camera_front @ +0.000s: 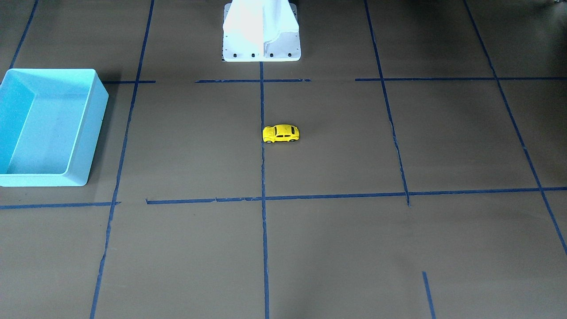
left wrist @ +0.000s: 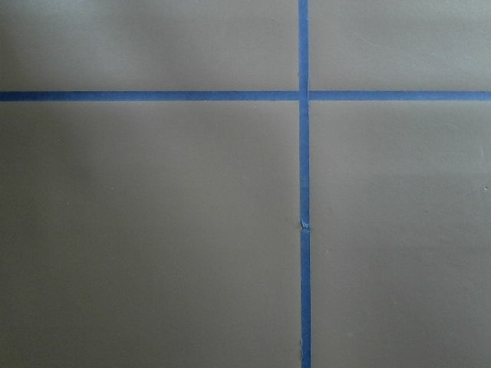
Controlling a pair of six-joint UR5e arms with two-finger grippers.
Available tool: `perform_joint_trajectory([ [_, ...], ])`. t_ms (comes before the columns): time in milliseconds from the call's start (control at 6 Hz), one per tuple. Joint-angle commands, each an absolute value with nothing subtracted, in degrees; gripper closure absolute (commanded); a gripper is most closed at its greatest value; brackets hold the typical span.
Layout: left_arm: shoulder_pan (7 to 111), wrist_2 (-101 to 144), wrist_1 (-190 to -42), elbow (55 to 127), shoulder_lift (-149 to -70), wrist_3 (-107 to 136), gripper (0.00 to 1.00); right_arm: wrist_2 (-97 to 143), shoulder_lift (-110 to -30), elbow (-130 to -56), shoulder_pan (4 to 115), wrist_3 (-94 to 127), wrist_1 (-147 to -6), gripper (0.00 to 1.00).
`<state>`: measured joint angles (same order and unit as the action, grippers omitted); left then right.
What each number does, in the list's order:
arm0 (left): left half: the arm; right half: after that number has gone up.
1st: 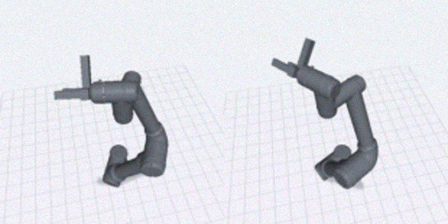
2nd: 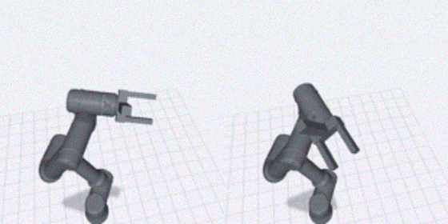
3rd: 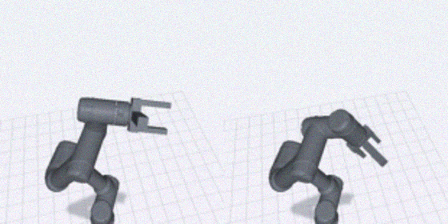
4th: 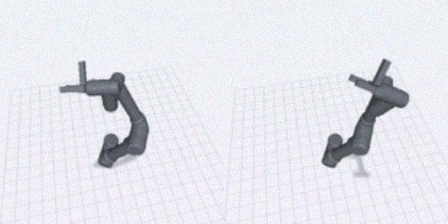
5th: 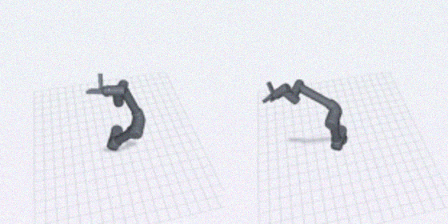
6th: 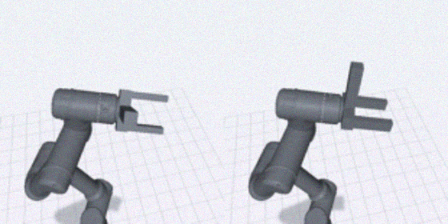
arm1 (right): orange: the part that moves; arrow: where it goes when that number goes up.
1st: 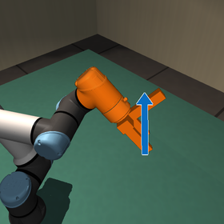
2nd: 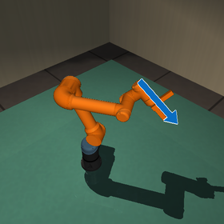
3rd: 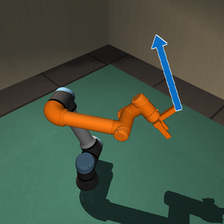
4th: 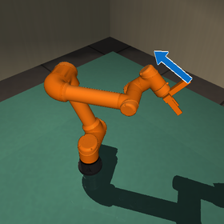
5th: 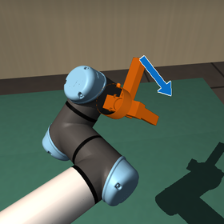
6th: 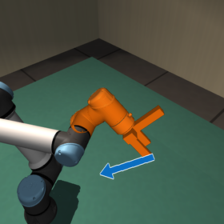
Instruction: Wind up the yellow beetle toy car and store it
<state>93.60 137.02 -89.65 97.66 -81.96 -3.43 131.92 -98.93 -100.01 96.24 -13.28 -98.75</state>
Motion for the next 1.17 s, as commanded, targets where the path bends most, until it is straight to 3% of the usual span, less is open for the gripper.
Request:
perform_joint_trajectory([
  [0, 93.60, 137.11, -89.65, 97.65, -81.83, -3.43, 0.00, 131.66, -98.62, -100.02, 96.15, -13.27, -98.79, 0.00],
  [1000, 93.43, 136.93, -89.56, 96.50, -81.74, -3.08, 0.00, 132.10, -98.96, -100.02, 96.15, -13.27, -98.79, 0.00],
])
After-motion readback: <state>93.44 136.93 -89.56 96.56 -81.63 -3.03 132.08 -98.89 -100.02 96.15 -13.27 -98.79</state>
